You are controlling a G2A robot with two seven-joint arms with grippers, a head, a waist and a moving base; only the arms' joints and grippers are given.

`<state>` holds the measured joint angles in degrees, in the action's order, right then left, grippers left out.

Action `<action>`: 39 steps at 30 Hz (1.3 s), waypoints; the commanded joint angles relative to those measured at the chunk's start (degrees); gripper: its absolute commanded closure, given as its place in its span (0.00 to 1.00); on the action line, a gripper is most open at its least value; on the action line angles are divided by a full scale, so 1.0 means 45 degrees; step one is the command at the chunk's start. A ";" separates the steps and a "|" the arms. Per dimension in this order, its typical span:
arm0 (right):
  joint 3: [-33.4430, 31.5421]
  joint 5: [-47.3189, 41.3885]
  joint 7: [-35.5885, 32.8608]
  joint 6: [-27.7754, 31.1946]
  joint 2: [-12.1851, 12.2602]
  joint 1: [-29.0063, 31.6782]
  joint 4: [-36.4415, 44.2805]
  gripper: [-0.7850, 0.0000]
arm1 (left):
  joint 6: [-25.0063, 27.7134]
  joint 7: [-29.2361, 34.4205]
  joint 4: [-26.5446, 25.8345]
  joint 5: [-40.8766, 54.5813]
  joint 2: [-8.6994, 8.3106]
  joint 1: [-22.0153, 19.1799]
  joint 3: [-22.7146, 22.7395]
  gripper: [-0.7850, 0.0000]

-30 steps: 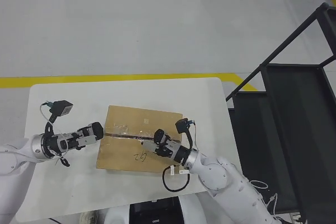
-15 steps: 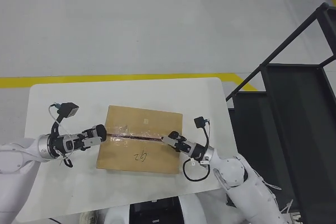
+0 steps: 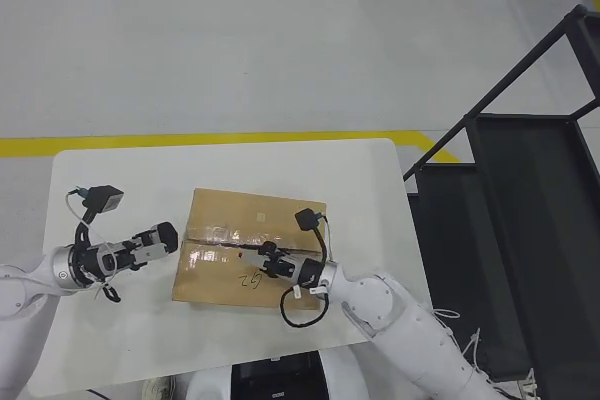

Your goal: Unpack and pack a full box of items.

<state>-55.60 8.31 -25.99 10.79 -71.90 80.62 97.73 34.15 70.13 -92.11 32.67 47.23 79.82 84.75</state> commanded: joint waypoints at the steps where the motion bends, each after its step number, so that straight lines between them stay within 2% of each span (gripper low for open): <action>1: 0.0360 -0.0026 0.0243 -0.0122 -0.0113 -0.0379 -0.0275 0.00 | 0.0021 -0.0022 -0.0015 0.0055 -0.0046 0.0204 0.0243 0.00; 16: 0.2629 -0.0519 0.1375 -0.1143 -0.1093 -0.2846 -0.1549 0.00 | 0.0281 -0.0282 -0.0290 0.0586 -0.0330 0.1603 0.1733 0.00; 26: 0.3996 -0.1293 0.2286 -0.0919 -0.1978 -0.4207 -0.3192 0.00 | 0.0429 -0.0429 -0.0469 0.0765 -0.0476 0.2434 0.2546 0.00; 39: 0.4560 -0.1319 0.2589 -0.0823 -0.2685 -0.5123 -0.4125 0.00 | 0.0635 -0.0635 -0.0559 0.0995 -0.0616 0.3375 0.3450 0.00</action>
<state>-35.23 2.42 -14.43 7.01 -83.81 57.68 79.32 36.92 67.38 -94.63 37.08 44.49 94.68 99.96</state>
